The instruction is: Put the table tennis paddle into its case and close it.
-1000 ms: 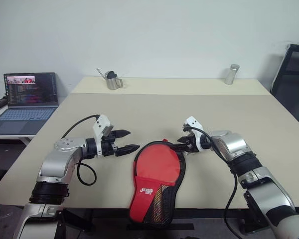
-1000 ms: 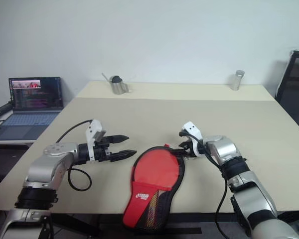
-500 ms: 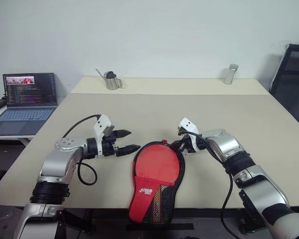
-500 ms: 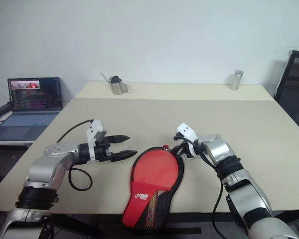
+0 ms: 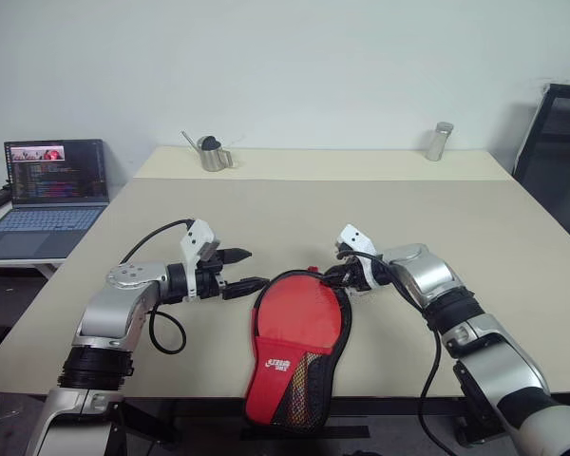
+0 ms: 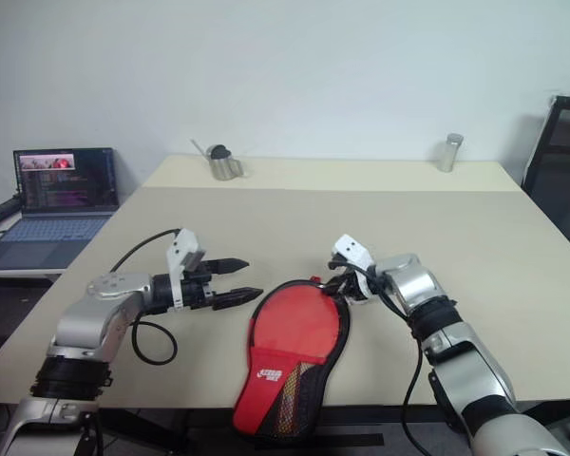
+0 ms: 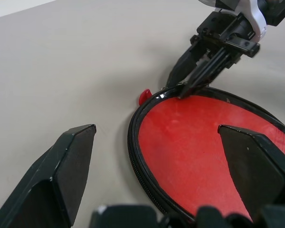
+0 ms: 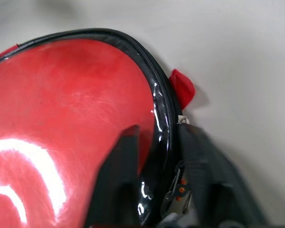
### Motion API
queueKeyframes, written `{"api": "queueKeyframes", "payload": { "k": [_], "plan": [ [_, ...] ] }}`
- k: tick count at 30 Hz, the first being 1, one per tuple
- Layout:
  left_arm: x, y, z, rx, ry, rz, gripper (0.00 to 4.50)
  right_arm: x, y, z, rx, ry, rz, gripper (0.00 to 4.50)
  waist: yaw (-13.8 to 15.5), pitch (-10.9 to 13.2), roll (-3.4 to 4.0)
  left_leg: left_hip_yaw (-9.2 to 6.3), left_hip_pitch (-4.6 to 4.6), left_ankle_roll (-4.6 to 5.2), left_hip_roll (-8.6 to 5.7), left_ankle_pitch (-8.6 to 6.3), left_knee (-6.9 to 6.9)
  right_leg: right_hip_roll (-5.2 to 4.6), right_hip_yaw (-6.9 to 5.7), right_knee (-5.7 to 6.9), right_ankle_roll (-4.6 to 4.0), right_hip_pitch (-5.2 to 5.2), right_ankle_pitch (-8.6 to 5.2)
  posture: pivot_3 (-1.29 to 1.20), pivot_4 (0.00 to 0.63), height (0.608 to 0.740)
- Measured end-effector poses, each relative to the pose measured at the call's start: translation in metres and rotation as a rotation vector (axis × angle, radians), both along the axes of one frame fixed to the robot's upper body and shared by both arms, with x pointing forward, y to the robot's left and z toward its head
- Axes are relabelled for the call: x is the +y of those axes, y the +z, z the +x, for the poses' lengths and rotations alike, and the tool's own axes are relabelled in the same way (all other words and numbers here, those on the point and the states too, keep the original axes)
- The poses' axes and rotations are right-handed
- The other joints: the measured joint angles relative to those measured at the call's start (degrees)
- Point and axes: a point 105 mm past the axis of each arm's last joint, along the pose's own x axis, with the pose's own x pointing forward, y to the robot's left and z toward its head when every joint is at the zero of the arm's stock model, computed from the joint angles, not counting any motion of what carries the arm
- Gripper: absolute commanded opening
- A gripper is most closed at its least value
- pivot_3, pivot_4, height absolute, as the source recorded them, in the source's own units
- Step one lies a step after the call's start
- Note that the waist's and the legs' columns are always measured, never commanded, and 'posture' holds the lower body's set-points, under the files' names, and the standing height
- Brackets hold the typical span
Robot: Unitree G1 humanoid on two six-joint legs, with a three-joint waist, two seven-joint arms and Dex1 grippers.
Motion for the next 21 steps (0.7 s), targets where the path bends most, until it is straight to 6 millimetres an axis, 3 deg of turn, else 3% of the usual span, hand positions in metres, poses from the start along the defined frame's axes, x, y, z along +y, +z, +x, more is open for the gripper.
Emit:
{"api": "queueKeyframes", "payload": {
  "k": [2, 10, 14, 20, 21],
  "plan": [
    [-0.0001, 0.0001, 0.0, -0.001, -0.001, 0.0, 4.5, 0.001, 0.0015, 0.0003, -0.005, 0.004, 0.0, 3.0, 0.03, 0.0, 0.0, 0.0, 0.0, 0.0, 0.0, 0.0, 0.0, 0.0, -0.01, 0.0, 0.0, 0.0, 0.0, 0.0, 0.15, 0.74],
    [-0.0006, 0.0003, 0.0001, -0.011, -0.006, 0.003, 4.5, 0.0011, -0.003, 0.0021, -0.03, 0.007, -0.038, 3.0, 0.07, 0.0, 0.01, 0.01, -0.01, -0.01, 0.0, 0.0, 0.0, 0.0, 0.0, -0.01, 0.0, 0.0, 0.0, 0.0, 0.15, 0.74],
    [-0.0009, -0.0005, 0.0001, -0.009, -0.007, 0.005, 4.5, 0.003, -0.0046, 0.0014, -0.053, 0.035, -0.062, 2.09, 0.06, 0.0, 0.01, 0.01, 0.0, 0.0, 0.0, 0.0, 0.0, 0.0, 0.0, 0.0, 0.0, -0.01, 0.0, 0.0, 0.15, 0.74],
    [-0.0009, -0.0005, 0.0001, -0.011, -0.008, 0.006, 4.5, 0.0029, -0.0043, 0.0054, -0.105, 0.038, -0.086, 0.1, 0.05, -0.01, 0.0, 0.01, 0.05, -0.01, 0.0, 0.0, 0.03, 0.0, 0.0, 0.05, 0.0, 0.02, 0.0, 0.0, 0.15, 0.74],
    [-0.0009, -0.0005, 0.0001, -0.011, -0.008, 0.006, 4.5, 0.0034, -0.0044, 0.0056, -0.108, 0.04, -0.089, 0.04, 0.04, -0.01, 0.0, 0.01, 0.06, -0.01, 0.0, 0.0, 0.03, 0.0, 0.0, 0.07, 0.0, 0.02, 0.0, 0.0, 0.15, 0.74]
  ]
}}
